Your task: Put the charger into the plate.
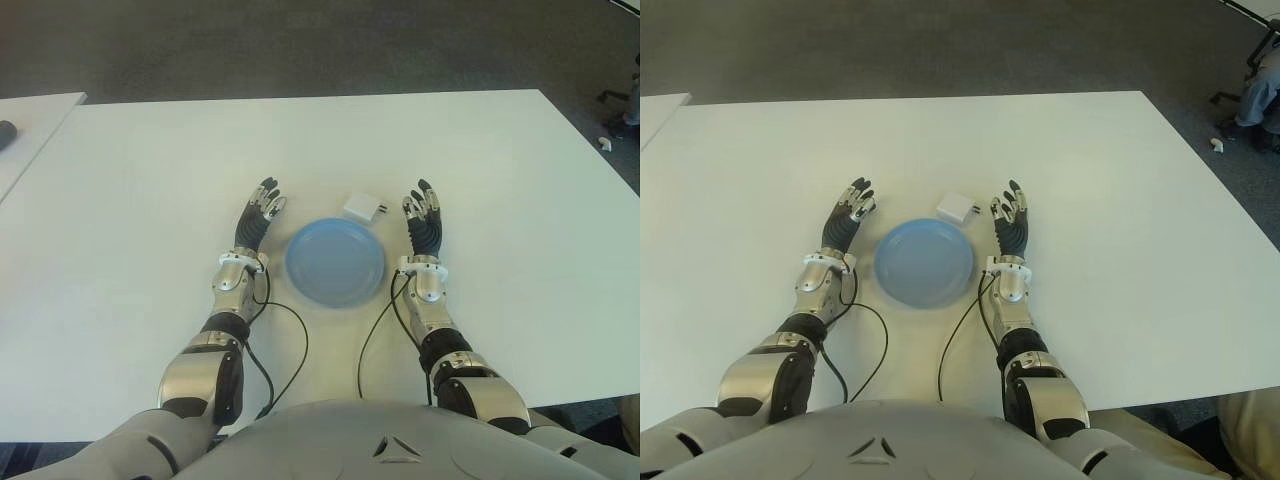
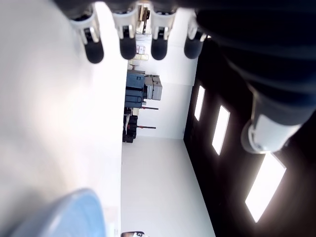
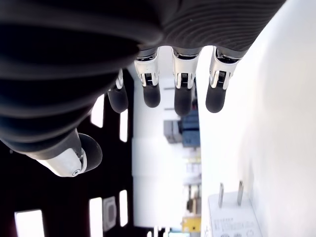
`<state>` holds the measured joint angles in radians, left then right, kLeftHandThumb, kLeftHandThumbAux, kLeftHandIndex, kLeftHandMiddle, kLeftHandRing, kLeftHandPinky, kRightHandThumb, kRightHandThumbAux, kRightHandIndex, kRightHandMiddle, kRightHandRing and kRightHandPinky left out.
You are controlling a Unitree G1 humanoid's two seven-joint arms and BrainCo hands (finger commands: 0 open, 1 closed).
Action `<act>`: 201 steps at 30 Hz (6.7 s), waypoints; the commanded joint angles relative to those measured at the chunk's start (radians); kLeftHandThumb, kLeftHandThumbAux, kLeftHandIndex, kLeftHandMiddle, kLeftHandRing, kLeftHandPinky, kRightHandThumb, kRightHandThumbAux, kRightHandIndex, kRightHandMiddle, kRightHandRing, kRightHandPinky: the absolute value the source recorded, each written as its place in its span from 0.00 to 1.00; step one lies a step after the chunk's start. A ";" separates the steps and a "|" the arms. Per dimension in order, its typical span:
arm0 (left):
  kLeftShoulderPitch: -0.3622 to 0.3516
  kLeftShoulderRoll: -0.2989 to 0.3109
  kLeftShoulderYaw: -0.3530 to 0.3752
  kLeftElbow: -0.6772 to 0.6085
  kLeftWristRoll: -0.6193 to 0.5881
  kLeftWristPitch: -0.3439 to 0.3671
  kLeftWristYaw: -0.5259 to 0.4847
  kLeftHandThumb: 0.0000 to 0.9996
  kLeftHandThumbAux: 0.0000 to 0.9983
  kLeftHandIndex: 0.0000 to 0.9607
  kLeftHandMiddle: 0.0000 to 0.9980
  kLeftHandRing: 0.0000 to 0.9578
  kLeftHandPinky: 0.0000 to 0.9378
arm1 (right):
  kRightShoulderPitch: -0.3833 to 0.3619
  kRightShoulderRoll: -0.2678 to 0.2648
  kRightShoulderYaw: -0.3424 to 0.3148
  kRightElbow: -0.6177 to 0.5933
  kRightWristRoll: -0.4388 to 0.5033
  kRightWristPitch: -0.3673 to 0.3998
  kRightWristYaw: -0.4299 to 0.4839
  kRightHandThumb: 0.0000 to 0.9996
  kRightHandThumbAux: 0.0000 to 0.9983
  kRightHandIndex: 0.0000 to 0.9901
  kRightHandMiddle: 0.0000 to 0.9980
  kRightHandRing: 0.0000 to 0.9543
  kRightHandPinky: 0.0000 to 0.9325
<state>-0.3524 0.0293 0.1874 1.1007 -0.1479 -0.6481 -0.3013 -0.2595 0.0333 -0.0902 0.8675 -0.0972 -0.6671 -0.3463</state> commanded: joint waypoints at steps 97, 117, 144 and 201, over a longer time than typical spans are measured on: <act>0.143 -0.086 -0.008 0.107 0.024 0.073 0.053 0.14 0.61 0.00 0.00 0.05 0.13 | -0.511 -0.162 0.714 0.397 -0.705 0.656 0.043 0.36 0.11 0.00 0.00 0.00 0.00; 0.147 -0.089 -0.014 0.104 0.026 0.073 0.068 0.14 0.63 0.00 0.01 0.05 0.14 | -0.471 -0.151 0.750 0.405 -0.700 0.633 0.085 0.37 0.10 0.00 0.00 0.00 0.00; 0.143 -0.081 -0.002 0.105 0.007 0.086 0.056 0.15 0.63 0.00 0.00 0.05 0.13 | -0.389 -0.234 0.780 0.418 -0.706 0.553 0.052 0.30 0.10 0.00 0.00 0.00 0.00; 0.128 -0.048 0.000 0.117 0.021 0.098 0.051 0.14 0.60 0.00 0.00 0.04 0.11 | -0.209 -0.500 0.630 0.219 -0.615 0.498 -0.082 0.35 0.15 0.00 0.00 0.00 0.00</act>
<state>-0.3614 -0.0111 0.1868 1.1040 -0.1370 -0.6668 -0.2504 -0.5280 -0.4619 0.5249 1.0706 -0.7000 -0.1780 -0.4659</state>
